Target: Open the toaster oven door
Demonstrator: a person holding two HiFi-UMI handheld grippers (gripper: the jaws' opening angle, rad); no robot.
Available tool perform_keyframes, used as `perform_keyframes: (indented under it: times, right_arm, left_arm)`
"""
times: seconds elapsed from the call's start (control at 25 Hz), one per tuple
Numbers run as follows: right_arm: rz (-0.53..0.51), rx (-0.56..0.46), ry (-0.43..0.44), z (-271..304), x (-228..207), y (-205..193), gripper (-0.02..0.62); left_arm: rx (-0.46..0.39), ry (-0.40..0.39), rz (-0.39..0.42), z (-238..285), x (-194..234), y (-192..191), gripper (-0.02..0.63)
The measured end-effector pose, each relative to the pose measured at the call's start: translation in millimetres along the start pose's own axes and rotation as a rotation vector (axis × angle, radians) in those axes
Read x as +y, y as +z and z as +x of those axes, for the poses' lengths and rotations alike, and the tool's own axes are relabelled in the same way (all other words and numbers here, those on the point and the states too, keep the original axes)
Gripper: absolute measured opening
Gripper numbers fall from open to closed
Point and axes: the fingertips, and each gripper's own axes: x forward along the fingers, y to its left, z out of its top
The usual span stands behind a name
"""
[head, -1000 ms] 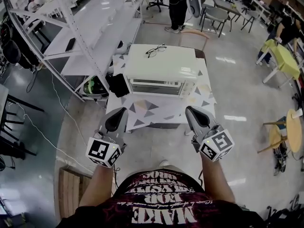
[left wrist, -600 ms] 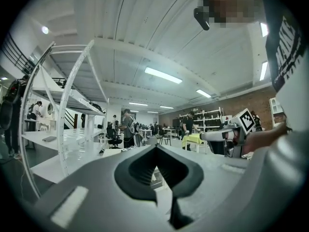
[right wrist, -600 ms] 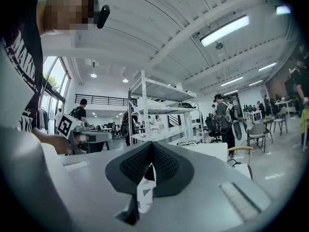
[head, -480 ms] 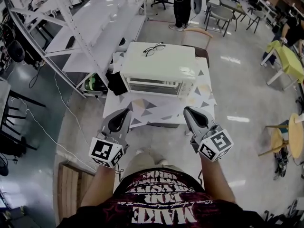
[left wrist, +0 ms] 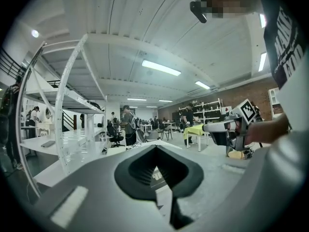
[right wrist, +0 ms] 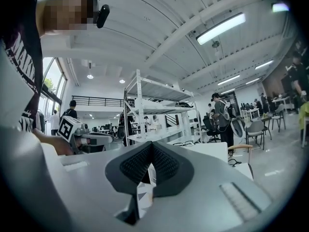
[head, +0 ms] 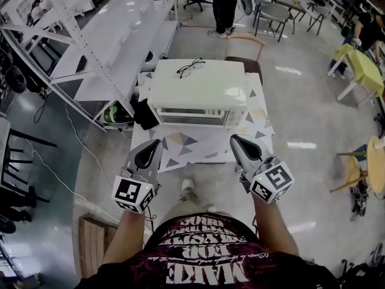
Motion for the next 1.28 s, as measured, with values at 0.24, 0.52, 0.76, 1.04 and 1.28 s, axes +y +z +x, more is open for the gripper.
perform_keyframes:
  times: [0.24,0.52,0.76,1.04,1.28]
  right_arm:
    - [-0.001,0.004,-0.033,22,-13,2,0.026]
    - [0.005,-0.004,-0.061,48,-30,5,0.026]
    - [0.017,0.004,-0.086,70,-44,2,0.026]
    - [0.019,0.026,-0.101,95,-60,1,0.026]
    - [0.018,0.07,-0.094,114,-70,-4,0.026]
  left_arm:
    - [0.0,-0.032,0.008,31,26,0,0.002]
    - [0.034,-0.069,0.01,63,53,-11,0.002]
    - [0.074,-0.086,0.0,89,76,-31,0.002]
    - [0.131,-0.105,-0.017,118,98,-60,0.002]
    - [0.181,-0.121,-0.04,142,109,-84,0.002]
